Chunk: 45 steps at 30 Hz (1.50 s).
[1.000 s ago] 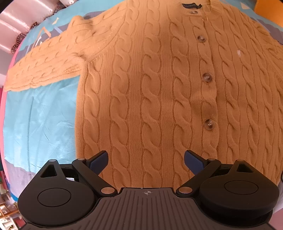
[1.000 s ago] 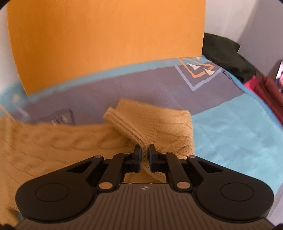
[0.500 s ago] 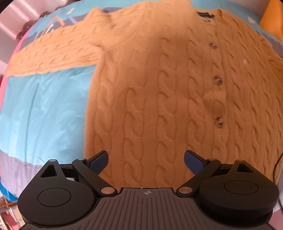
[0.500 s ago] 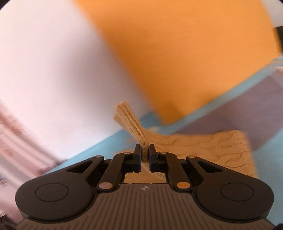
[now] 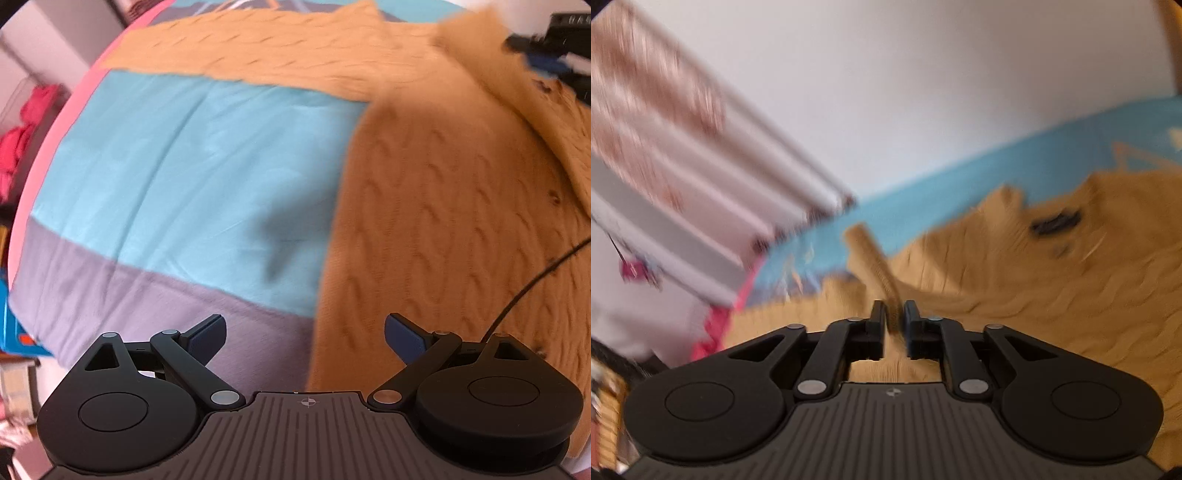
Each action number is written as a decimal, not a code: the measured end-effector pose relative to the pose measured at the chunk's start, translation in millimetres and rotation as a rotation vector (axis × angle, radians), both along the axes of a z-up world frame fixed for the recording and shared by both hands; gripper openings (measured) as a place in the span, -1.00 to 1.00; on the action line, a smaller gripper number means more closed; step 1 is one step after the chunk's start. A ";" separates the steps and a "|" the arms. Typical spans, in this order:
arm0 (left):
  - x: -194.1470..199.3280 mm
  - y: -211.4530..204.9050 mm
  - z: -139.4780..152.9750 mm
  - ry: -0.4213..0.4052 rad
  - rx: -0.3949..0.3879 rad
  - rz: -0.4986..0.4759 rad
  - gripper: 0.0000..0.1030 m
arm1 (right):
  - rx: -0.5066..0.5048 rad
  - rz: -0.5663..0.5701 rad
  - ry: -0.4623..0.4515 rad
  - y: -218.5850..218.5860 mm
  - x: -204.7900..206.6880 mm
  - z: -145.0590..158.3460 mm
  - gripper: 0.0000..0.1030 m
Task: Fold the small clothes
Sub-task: 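Fold the held sleeve across the cardigan body with the right gripper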
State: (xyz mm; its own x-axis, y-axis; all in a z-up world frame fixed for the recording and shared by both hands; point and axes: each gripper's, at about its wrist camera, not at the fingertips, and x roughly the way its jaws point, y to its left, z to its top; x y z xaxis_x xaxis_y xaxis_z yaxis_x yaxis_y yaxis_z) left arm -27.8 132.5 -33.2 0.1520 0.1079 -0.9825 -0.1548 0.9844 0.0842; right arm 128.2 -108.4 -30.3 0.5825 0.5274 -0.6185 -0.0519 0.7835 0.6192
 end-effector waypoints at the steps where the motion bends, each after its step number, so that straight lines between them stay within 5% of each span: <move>1: -1.3 5.2 -0.5 -0.002 -0.004 0.014 1.00 | -0.008 0.032 0.021 10.6 -2.8 -3.3 -0.53; 2: -1.7 9.3 -0.7 -0.006 -0.008 0.024 1.00 | -0.014 0.059 0.028 17.6 -4.4 -6.7 -0.52; 5: -0.8 21.6 -1.3 -0.023 -0.025 0.043 1.00 | -0.078 0.098 -0.003 25.3 -25.2 -1.7 -0.03; 9: 5.6 36.1 0.3 -0.062 -0.044 0.058 1.00 | -0.194 0.033 -0.038 6.4 -46.7 -1.8 0.15; 12: 15.9 48.4 5.4 -0.106 -0.064 0.069 1.00 | -0.331 -0.022 0.036 -11.7 -50.7 -20.1 0.29; 15: 31.4 61.6 13.2 -0.168 -0.082 0.084 1.00 | -0.438 0.017 0.240 -20.4 -49.7 -54.1 0.23; 21: 73.9 106.3 17.6 -0.277 -0.125 0.166 1.00 | -0.360 -0.056 0.195 -44.4 -80.3 -38.7 0.22; 29: 148.6 213.3 -6.9 -0.395 -0.349 0.501 1.00 | -0.385 -0.133 0.179 -70.9 -132.5 -9.5 0.22; 39: 185.3 280.1 -59.2 -0.413 -0.589 0.783 1.00 | -0.428 -0.285 0.231 -107.1 -174.2 -3.3 0.22; 43: 198.6 294.7 -61.2 -0.449 -0.637 0.855 1.00 | -0.445 -0.302 0.254 -112.0 -181.3 -4.4 0.22; 45: 207.4 297.7 -60.8 -0.425 -0.615 0.869 0.80 | -0.449 -0.308 0.262 -112.3 -183.1 -4.5 0.22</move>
State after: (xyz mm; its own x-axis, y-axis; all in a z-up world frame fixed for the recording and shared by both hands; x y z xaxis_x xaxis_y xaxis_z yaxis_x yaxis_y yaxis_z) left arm 179.6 430.2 -94.0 0.5936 -0.1415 -0.7922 -0.7033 0.3873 -0.5961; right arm -54.9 -220.7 -34.8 0.4651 0.0134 -0.8851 0.3281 0.9261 0.1864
